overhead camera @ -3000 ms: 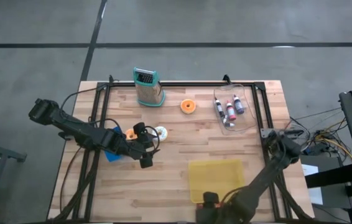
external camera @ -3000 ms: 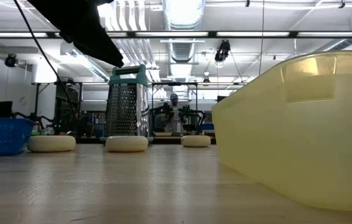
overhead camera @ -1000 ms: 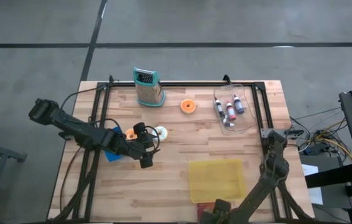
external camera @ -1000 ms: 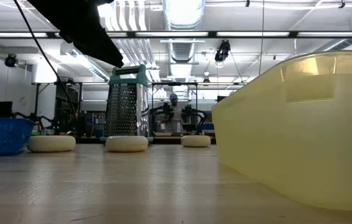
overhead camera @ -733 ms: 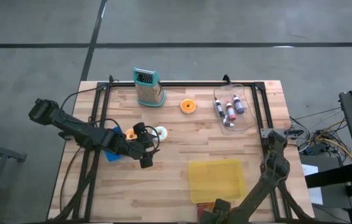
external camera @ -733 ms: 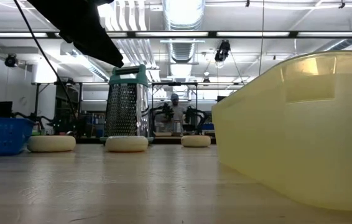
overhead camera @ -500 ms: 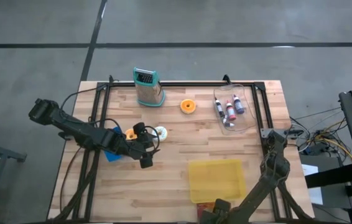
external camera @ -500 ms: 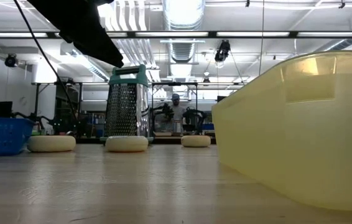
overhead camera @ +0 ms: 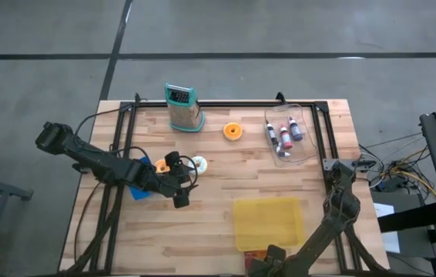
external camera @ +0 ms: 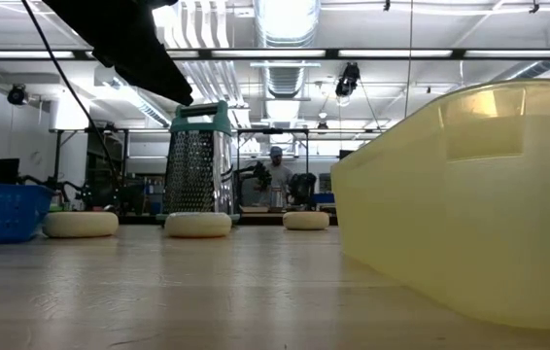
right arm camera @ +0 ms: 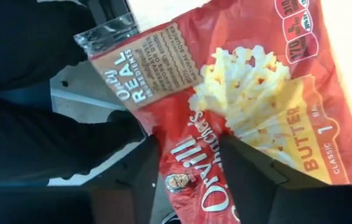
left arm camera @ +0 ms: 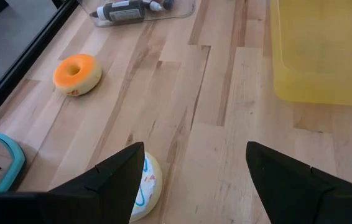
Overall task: Pick & Place Food Item
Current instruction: Put the popcorn bag into the yellow bin
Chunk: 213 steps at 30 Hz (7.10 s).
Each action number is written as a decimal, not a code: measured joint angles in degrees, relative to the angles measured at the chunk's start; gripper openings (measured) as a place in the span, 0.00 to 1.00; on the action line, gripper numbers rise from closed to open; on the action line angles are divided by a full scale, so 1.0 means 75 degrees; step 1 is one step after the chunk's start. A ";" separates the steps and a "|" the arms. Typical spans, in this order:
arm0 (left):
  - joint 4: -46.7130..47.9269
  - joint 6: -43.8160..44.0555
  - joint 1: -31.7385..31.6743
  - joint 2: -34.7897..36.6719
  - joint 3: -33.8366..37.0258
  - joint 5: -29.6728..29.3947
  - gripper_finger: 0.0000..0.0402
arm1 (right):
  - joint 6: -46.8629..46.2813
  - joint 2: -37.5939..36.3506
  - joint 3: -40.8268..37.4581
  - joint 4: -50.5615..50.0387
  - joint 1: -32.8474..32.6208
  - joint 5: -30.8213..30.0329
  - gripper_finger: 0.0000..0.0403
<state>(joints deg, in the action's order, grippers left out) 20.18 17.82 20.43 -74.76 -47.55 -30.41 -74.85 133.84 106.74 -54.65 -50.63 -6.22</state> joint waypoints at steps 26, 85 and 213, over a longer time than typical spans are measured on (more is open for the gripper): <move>0.0000 0.0000 0.0000 0.0000 0.0000 -0.0003 0.71 | 0.0320 0.0000 -0.0015 0.0066 0.0012 0.0035 0.02; 0.0000 -0.0002 0.0001 0.0000 0.0003 -0.0009 0.71 | 0.0616 -0.0962 0.0917 -0.0507 0.0003 -0.0112 0.03; -0.0373 0.0029 -0.0003 -0.0003 0.0516 -0.0093 0.71 | 0.2850 -0.5767 -0.6436 0.2813 0.1338 -0.1903 0.03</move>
<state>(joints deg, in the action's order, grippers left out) 17.39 18.05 20.41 -74.78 -43.68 -31.11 -53.48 90.59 58.47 -33.56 -40.60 -20.49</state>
